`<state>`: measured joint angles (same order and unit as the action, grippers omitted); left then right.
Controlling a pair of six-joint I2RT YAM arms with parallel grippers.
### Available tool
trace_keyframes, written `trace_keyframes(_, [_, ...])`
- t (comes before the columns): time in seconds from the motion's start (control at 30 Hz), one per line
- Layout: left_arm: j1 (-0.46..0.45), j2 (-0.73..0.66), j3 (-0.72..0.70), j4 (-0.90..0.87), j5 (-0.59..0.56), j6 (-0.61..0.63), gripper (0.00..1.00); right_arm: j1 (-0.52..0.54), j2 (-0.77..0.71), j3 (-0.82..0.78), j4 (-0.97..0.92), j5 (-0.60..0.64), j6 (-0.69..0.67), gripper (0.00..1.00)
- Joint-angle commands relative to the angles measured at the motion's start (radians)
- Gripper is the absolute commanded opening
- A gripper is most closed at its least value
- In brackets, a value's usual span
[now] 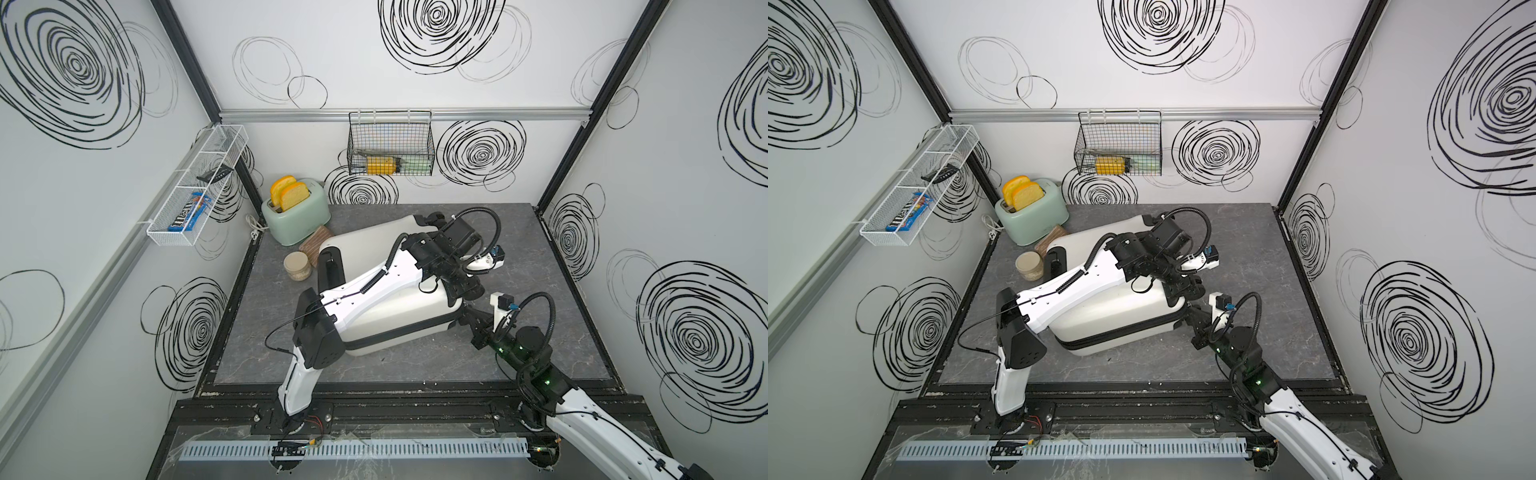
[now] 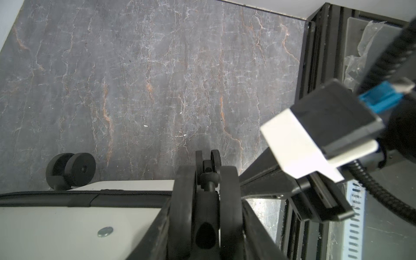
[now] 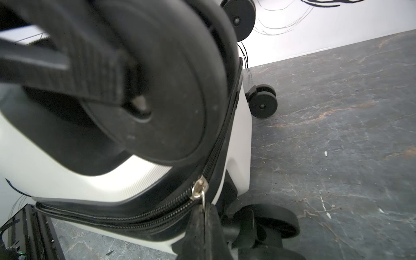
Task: Open the suitcase zippers
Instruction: Unzip the zipper on the suitcase.
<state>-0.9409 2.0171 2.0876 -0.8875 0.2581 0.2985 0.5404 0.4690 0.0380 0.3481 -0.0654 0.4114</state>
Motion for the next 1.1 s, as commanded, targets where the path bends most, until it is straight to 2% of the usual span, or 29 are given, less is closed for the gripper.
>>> trace_keyframes(0.0, [0.010, -0.159, -0.014, -0.021, 0.056, 0.049, 0.19, -0.062, 0.042, 0.057, -0.040, 0.069, -0.029, 0.00])
trace_keyframes(0.23, [-0.009, -0.248, -0.095, -0.028, 0.146, 0.087, 0.19, -0.231, 0.206, 0.150, 0.020, -0.154, -0.058, 0.00])
trace_keyframes(0.47, [-0.039, -0.315, -0.161, -0.027, 0.217, 0.137, 0.20, -0.286, 0.397, 0.278, 0.031, -0.334, -0.126, 0.00])
trace_keyframes(0.83, [-0.089, -0.387, -0.263, -0.012, 0.242, 0.211, 0.21, -0.343, 0.644, 0.416, 0.024, -0.384, -0.170, 0.00])
trace_keyframes(1.07, [-0.127, -0.445, -0.344, 0.026, 0.267, 0.265, 0.21, -0.397, 0.855, 0.527, 0.024, -0.436, -0.151, 0.00])
